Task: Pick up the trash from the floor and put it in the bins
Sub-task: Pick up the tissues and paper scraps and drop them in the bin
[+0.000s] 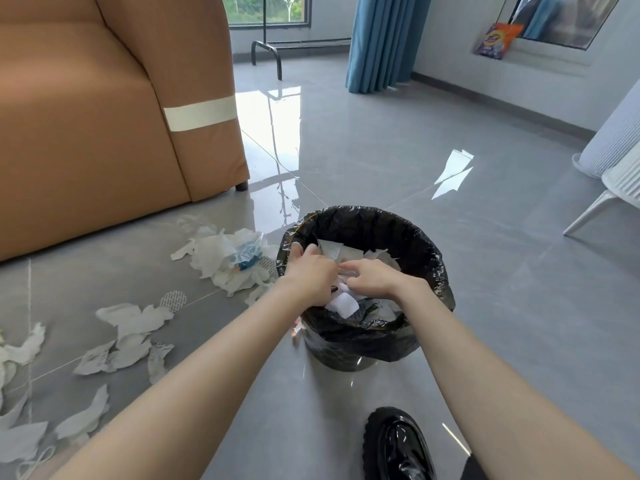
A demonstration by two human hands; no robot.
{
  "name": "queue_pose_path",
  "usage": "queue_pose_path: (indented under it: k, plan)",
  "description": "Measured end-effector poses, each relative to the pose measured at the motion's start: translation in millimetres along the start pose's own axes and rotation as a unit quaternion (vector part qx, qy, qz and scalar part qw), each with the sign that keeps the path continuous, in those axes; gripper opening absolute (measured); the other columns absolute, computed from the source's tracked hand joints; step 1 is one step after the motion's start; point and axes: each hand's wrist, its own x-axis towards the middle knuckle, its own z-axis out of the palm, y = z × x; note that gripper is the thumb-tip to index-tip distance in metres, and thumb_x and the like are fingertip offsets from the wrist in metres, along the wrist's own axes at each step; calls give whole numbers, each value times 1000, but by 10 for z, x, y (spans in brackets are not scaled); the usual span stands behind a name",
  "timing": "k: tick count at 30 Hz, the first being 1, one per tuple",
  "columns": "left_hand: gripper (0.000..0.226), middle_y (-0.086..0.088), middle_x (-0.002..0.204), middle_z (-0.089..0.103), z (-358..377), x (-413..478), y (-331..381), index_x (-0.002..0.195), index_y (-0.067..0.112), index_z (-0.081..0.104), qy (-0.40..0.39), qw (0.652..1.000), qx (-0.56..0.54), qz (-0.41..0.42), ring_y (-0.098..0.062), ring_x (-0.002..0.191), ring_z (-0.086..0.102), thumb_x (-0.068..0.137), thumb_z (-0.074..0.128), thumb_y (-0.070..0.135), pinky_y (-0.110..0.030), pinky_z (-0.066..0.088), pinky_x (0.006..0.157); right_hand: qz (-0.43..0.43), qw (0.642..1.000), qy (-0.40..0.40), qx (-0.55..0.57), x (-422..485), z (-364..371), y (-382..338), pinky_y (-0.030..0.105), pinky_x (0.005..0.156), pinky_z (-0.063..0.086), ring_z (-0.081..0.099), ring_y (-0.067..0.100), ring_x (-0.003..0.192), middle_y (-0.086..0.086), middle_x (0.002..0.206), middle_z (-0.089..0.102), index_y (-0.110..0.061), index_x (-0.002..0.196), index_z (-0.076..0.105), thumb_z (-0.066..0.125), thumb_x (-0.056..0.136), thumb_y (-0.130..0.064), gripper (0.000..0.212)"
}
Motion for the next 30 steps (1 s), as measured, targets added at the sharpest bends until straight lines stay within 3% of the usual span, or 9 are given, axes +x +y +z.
queue_pose_path:
  k: [4,9,12,14,17,21,23,26,30]
  plan:
    - [36,-1,139,42,-8,-140,-204,129,25,55,23,995,-86,-35,-27,127,29,93,47,30,-41,25,101,29,997,-65,-40,51,-14,-36,35,113,30,30,21,141,-1,156,28,-29,149,28,48,85,-29,67]
    - [57,-1,160,-3,113,-293,-337,149,17,24,15,982,-184,-46,-22,147,-9,97,40,35,-40,8,119,64,979,-137,-140,183,44,-96,44,116,25,21,23,145,-5,160,10,-32,151,13,58,90,-38,77]
    - [59,0,159,-10,231,-303,-356,151,16,14,23,969,-242,-49,-17,146,-17,100,35,34,-33,-3,118,65,963,-160,-209,309,88,-159,44,112,33,32,26,140,0,157,24,-31,151,17,59,88,-30,76]
    - [58,1,159,-13,285,-303,-356,152,17,11,33,962,-267,-45,-14,145,-19,100,32,33,-31,-5,117,68,949,-158,-264,446,170,-126,43,106,40,45,26,130,1,147,40,-28,148,29,65,81,-38,76]
    - [58,3,158,-16,343,-299,-359,152,18,7,44,955,-290,-40,-12,144,-21,101,30,33,-31,-6,118,100,943,-149,-280,500,310,-89,34,104,41,47,25,128,3,144,44,-18,144,37,53,90,-16,56]
    - [59,7,158,-15,387,-304,-382,152,20,7,59,942,-328,-30,-9,144,-21,101,32,37,-30,-6,118,81,948,-87,-294,461,431,-58,20,72,39,49,22,128,6,137,52,-3,135,47,50,96,-30,48]
    - [59,8,159,-11,387,-332,-404,152,22,10,72,934,-350,-25,-9,145,-16,100,34,37,-29,-3,118,60,948,-91,-299,429,376,-47,19,82,44,48,25,128,6,141,49,-10,140,43,53,94,-22,49]
    - [56,9,159,-1,348,-412,-454,151,24,16,99,926,-363,-20,-8,147,-4,100,37,34,-27,3,119,73,968,-104,-215,327,248,-214,37,95,47,53,27,119,5,133,54,-21,138,45,59,87,-8,54]
    - [53,6,159,9,179,-615,-586,150,24,21,110,922,-370,-32,-11,147,8,100,39,30,-29,11,120,58,976,-5,-209,25,-41,-473,28,60,42,58,24,93,4,115,62,-19,115,61,69,77,-14,39]
